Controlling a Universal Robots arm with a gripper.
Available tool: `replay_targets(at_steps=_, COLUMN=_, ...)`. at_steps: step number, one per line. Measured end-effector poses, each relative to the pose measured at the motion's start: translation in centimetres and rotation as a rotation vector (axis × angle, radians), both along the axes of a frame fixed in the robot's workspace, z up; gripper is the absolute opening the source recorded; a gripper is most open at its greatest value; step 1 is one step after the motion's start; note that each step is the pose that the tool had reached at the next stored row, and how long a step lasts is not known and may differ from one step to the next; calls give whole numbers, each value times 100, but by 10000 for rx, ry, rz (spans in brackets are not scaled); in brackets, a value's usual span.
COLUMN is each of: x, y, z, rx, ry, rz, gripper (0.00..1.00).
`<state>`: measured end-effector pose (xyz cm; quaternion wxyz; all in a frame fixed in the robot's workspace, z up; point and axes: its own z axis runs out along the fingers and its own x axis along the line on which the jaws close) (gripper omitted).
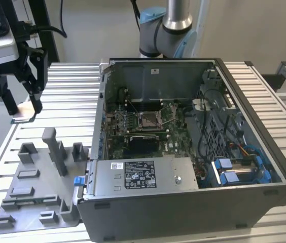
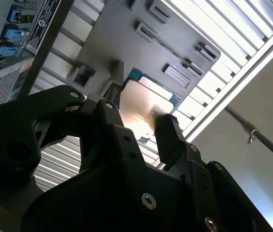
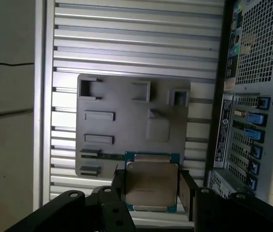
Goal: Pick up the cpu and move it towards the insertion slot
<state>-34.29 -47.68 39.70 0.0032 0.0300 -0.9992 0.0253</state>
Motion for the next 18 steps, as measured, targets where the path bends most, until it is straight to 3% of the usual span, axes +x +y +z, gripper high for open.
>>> replay_targets(at_steps=18, x=442, y=1, z=0, rx=1, ry=-1, rz=0, gripper=0)
